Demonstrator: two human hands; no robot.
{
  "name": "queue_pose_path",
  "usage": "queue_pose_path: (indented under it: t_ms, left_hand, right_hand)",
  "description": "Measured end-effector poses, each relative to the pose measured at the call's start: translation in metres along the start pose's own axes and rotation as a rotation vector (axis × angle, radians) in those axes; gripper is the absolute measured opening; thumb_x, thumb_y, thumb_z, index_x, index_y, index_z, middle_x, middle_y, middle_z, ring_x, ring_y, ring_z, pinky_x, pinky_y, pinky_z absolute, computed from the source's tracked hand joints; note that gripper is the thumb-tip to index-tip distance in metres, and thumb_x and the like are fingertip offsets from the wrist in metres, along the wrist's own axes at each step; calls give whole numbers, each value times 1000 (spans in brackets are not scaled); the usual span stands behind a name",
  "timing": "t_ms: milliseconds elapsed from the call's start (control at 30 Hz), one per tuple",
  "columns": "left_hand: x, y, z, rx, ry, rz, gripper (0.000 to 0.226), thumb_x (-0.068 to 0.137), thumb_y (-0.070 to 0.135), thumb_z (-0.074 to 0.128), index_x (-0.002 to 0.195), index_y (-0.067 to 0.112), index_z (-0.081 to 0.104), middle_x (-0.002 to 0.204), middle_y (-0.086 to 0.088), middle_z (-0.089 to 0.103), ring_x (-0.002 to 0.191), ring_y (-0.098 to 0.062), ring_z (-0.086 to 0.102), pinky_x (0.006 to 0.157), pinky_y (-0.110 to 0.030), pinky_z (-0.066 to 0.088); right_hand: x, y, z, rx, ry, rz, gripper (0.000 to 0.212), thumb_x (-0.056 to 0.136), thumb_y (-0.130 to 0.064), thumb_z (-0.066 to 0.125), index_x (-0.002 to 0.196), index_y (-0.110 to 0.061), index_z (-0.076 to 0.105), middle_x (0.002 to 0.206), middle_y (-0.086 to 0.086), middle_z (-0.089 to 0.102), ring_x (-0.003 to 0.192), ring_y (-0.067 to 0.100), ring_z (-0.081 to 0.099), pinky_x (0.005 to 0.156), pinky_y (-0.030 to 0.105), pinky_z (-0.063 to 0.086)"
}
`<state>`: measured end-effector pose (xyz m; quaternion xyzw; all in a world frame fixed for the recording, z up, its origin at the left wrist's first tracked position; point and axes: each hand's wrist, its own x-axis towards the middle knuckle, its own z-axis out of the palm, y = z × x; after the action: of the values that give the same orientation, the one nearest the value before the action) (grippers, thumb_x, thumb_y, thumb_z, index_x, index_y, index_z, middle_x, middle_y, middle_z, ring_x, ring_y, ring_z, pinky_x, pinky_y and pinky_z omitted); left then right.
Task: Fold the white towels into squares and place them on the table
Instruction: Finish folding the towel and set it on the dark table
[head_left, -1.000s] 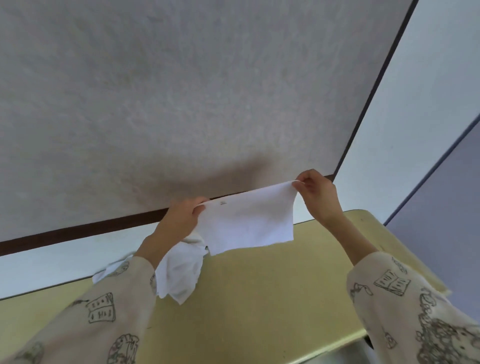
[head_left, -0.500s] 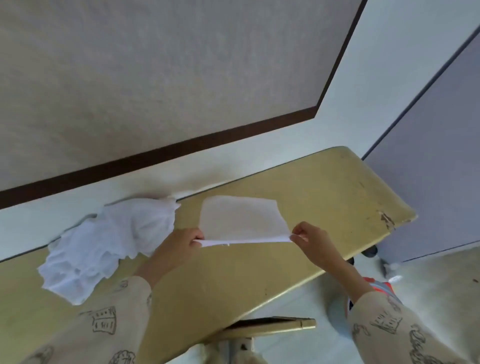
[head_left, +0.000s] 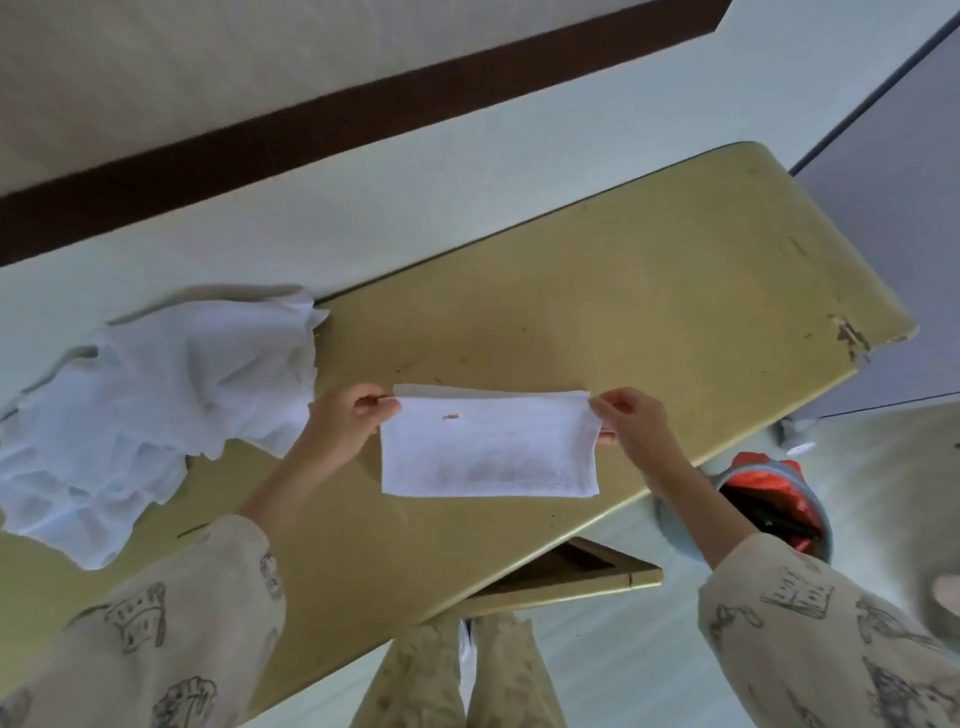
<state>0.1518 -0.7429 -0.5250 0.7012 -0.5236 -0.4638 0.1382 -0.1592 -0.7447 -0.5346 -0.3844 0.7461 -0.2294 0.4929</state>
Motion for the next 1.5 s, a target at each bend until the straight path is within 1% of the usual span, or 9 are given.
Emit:
queue_pose_path:
  t_ms: [67,233,400,567,833,1033,1167,1367,1500]
  left_hand:
    - [19,-2,7,16,24,-15,16,87,29,62,95,16,64,86,-8,67,82,-22,63,78,-32,48]
    - [53,-14,24,13,32,-60,22,87,24,62,103,9,66,92,-3,65,87,-15,59,68,-11,38]
    - [60,-21,24,-14,12,-32,19,88,19,60,105,12,64,94,1,64,89,-14,58,69,-11,38]
    - [57,-23,25,54,50,18,14,90,15,56,103,13,61,84,12,57,77,2,51,66,-9,35]
    - [57,-19,30,61,130,21,13,87,16,61,98,12,68,91,3,63,86,-11,56,70,-8,36]
    - [54,-18,32,54,158,50,14,87,17,62,98,10,68,85,2,64,78,-14,58,77,-24,43]
    - [55,-22,32,46,180,26,10,87,18,62,94,11,64,84,3,62,84,-18,60,81,-32,50]
    - [54,-31,31,163,179,85,17,88,19,60,100,8,62,92,-3,62,84,-16,56,79,-28,43]
    - [54,-25,35,450,263,184,20,88,25,59,104,14,62,101,-6,60,100,-25,52,85,-39,42]
  right_hand:
    - [16,6,8,8,44,7,17,87,-6,58,72,-14,58,69,4,59,69,23,57,72,41,53]
    - [40,23,19,-25,88,15,18,87,-8,60,70,-16,57,69,4,58,71,23,55,74,44,53]
    - [47,31,19,-30,92,2,18,84,-12,62,69,-20,58,71,5,60,70,23,55,72,46,52]
    - [44,30,19,-73,81,-37,15,83,-11,63,71,-21,61,85,25,64,69,25,56,73,49,53]
    - [41,27,24,-77,126,-58,5,86,-14,61,86,-14,66,76,6,66,59,23,57,63,46,54]
    - [41,28,26,-73,182,-74,15,87,-22,61,96,-16,72,71,-6,63,54,10,52,57,30,47]
    - [42,30,26,-6,170,-62,21,90,-17,55,109,-20,63,66,-5,58,44,4,50,55,27,43]
    - [43,32,24,85,189,-10,17,86,-12,60,103,-11,61,88,7,68,69,19,61,57,27,44]
    - [43,25,25,-8,198,-39,12,86,-15,62,95,-14,68,86,2,68,79,17,63,68,25,49]
